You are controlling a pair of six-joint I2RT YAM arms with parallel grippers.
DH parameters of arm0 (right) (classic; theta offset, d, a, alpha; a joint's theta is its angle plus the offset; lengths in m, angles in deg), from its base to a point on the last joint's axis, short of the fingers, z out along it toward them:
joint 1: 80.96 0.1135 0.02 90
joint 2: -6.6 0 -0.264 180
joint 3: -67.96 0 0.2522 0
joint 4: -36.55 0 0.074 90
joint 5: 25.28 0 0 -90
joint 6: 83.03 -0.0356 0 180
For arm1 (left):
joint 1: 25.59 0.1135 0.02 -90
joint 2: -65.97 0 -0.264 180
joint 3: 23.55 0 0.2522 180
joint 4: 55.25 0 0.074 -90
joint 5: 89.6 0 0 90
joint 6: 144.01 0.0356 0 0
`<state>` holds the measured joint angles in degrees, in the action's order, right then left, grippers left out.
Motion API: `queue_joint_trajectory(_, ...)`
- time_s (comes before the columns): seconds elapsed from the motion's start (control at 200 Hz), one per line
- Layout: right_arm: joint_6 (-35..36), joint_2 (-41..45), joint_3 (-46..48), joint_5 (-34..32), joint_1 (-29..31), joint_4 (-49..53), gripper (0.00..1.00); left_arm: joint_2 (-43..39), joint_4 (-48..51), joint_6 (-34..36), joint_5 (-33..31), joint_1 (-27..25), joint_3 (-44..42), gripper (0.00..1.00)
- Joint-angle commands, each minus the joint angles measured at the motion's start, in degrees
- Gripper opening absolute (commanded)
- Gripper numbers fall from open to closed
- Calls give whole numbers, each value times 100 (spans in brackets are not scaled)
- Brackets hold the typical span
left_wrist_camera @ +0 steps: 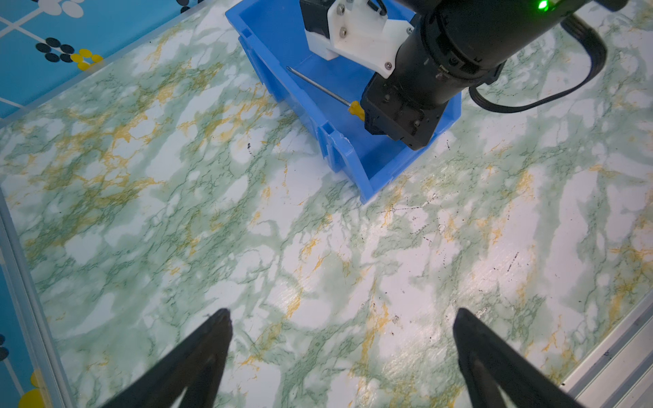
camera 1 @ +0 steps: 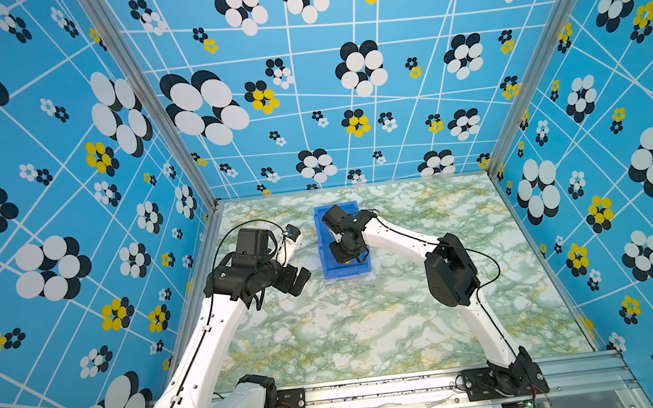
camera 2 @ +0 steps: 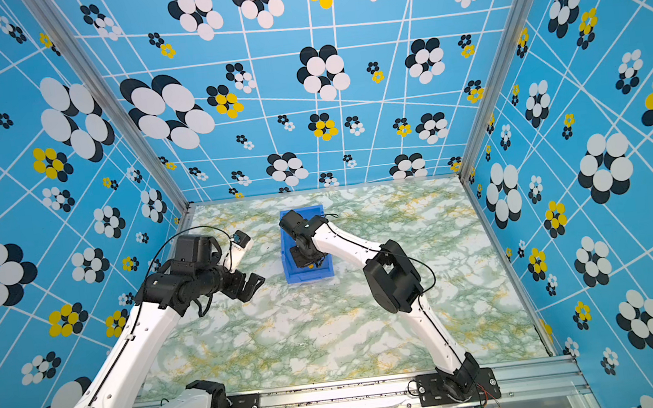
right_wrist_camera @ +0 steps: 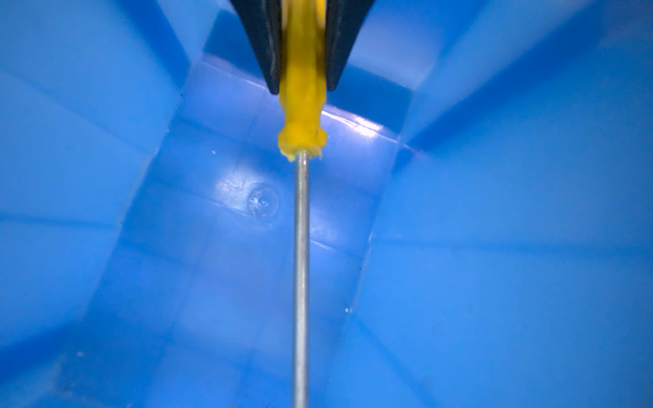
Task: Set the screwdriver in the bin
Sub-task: 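Lower the screwdriver into the bin and open the right gripper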
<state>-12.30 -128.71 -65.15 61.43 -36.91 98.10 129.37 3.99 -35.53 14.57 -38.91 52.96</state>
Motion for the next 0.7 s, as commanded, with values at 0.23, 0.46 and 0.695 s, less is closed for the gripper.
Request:
queue_joint_trajectory(0.23,-140,-395,-247,8,-46,2,13,25,120,-102,147,-43,137,99)
queue_joint_trajectory(0.46,-140,-391,-229,-4,-51,-6,14,89,90,-125,186,-48,154,99)
queue_joint_trajectory(0.695,-131,-418,-273,7,-89,14,20,103,115,-150,223,-43,197,99)
